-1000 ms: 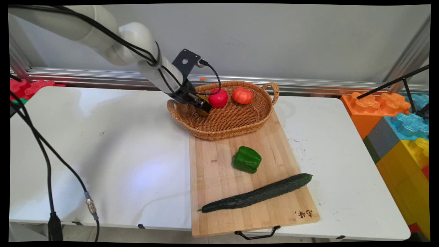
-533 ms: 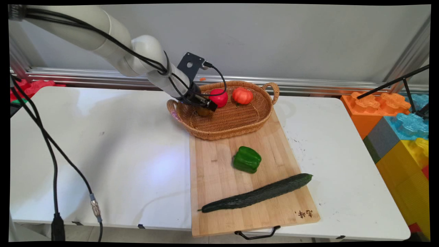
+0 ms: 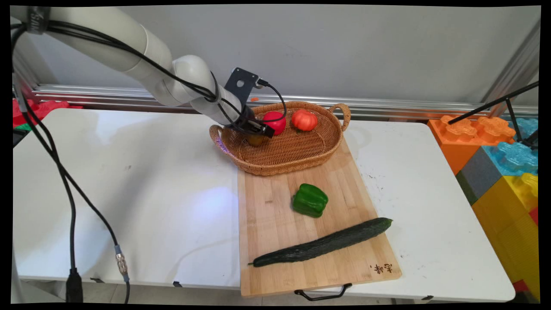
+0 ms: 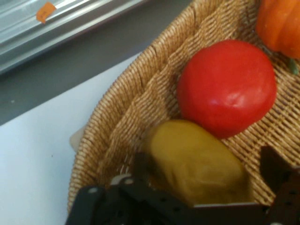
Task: Pick up the potato from the vegetable basket, then place the picked object on the cutting board
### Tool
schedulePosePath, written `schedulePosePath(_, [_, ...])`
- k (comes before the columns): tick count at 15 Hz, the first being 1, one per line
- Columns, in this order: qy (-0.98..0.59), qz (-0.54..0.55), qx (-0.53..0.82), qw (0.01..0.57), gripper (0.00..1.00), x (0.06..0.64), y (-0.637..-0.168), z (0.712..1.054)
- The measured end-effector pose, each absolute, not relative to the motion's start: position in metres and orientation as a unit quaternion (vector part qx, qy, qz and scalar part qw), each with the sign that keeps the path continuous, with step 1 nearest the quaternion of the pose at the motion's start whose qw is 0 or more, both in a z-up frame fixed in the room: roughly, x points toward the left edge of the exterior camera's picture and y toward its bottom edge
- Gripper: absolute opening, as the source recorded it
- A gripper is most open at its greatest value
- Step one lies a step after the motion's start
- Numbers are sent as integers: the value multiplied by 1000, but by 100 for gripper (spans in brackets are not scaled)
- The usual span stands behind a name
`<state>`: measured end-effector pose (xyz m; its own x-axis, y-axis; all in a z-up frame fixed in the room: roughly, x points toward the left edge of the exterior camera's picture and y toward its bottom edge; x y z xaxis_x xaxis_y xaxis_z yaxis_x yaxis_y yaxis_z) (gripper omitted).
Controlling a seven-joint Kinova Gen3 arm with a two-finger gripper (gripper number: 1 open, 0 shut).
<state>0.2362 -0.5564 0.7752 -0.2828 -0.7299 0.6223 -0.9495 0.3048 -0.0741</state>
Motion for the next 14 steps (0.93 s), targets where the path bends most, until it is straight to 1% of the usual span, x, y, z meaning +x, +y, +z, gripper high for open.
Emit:
schedulePosePath(1, [-769, 225, 546, 246, 0, 236, -556, 774])
schedulePosePath(9, [-773, 230, 539, 243, 0, 230, -551, 772])
schedulePosePath(14, [-781, 232, 521, 257, 0, 220, -548, 786])
